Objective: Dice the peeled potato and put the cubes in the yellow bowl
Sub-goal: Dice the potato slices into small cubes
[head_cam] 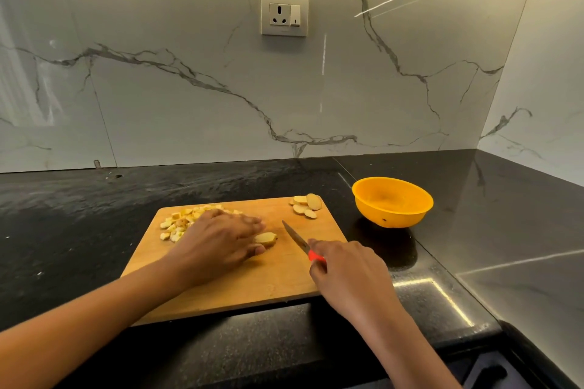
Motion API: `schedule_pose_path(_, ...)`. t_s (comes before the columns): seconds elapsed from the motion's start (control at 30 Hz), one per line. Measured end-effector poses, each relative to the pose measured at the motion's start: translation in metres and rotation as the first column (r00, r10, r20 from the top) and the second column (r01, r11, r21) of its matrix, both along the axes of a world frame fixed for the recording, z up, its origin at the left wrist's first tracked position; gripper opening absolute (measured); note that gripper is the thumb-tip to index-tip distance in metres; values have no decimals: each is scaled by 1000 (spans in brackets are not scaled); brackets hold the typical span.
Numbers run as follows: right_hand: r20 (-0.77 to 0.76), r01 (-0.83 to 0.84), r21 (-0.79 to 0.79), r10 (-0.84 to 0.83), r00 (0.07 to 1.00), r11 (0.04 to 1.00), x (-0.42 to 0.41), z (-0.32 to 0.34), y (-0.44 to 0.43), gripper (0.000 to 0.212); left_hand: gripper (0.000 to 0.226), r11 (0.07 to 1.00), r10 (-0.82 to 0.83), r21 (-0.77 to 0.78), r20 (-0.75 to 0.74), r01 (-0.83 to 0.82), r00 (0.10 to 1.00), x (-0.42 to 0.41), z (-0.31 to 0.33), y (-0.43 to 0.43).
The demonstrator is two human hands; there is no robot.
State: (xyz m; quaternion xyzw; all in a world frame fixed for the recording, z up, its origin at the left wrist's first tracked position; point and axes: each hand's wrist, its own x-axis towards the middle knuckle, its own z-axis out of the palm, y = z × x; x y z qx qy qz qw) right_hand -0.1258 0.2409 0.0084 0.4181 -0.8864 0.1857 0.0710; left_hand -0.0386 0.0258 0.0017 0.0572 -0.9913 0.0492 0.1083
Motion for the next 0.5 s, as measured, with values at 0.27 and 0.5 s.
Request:
schedule_pose_path(0.27, -22, -41, -22, 41, 999, 999, 14, -9, 1, 45, 78, 974, -200, 140, 177, 176, 964, 18, -2, -16)
schedule_pose_path(0.5, -73, -53, 14, 54, 996, 998, 19, -14, -4, 48, 74, 976, -213, 92, 258, 195, 943, 12, 1, -16)
